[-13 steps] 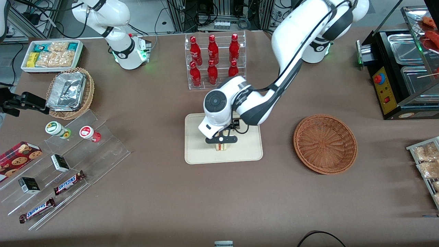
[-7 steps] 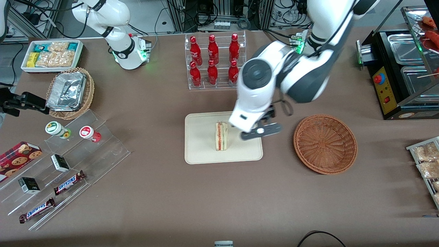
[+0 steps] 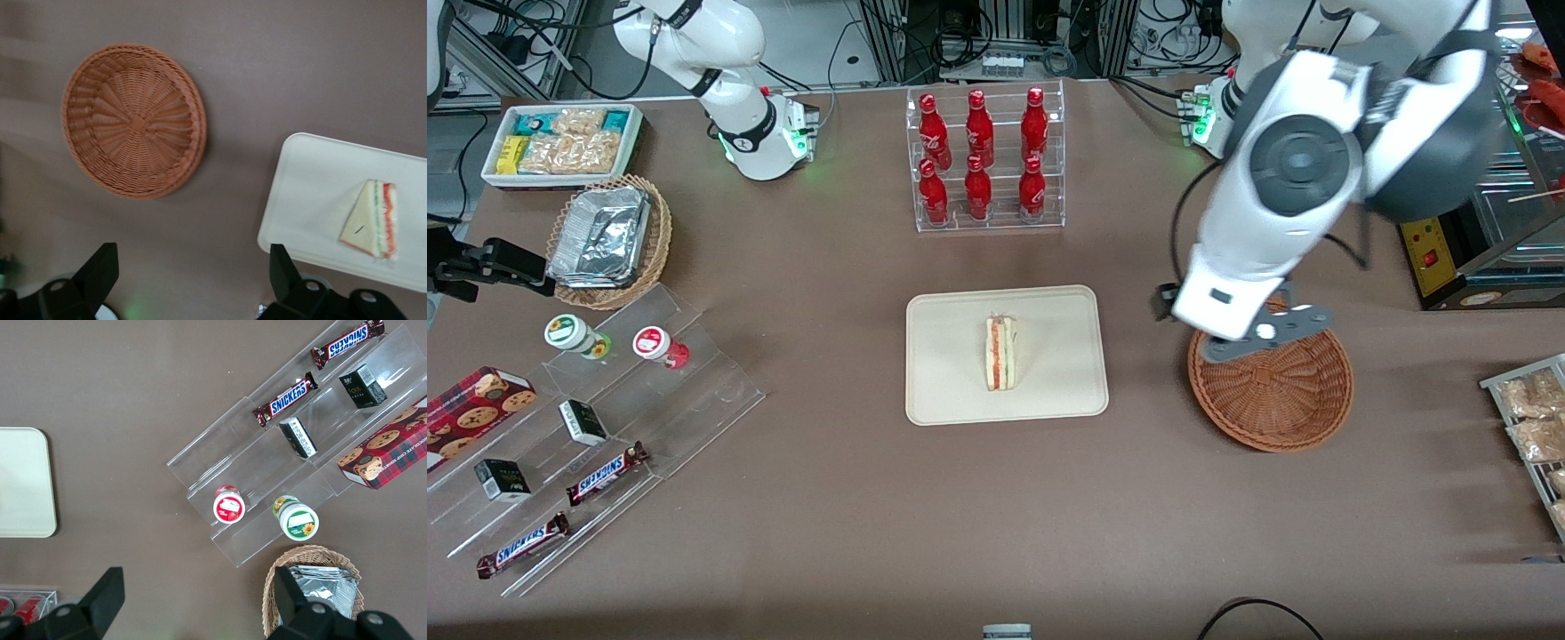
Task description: Place sandwich from basket to tray
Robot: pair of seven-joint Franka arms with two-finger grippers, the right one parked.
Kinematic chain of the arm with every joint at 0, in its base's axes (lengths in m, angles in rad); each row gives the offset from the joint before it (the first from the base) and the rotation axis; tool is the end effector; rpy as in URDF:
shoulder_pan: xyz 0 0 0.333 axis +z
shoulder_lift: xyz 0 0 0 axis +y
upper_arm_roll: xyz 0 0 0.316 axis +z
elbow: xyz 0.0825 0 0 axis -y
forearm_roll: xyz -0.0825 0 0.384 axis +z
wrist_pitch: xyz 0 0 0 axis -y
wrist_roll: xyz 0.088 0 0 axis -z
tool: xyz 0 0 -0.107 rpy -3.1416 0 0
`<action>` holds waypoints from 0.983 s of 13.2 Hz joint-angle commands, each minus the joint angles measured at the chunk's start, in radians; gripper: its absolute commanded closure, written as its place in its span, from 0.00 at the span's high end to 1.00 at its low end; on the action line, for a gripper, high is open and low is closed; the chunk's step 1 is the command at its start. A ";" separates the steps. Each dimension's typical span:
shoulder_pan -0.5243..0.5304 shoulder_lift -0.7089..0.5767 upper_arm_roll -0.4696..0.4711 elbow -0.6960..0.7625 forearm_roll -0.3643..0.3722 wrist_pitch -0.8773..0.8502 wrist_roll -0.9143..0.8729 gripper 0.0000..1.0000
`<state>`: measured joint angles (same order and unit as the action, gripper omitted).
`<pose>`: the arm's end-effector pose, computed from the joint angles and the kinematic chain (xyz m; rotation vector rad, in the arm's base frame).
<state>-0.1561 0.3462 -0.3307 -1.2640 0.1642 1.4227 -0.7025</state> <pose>0.5862 -0.2469 0.5572 -2.9775 -0.3515 0.1680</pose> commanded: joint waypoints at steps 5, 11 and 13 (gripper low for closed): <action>0.216 -0.171 -0.005 -0.135 -0.090 -0.007 0.257 1.00; 0.288 -0.306 -0.002 -0.296 -0.100 0.015 0.378 1.00; 0.284 -0.355 0.065 -0.333 -0.130 0.015 0.455 1.00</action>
<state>0.1146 0.0828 -0.3209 -1.5128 0.0695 1.4168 -0.3260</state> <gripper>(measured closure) 0.000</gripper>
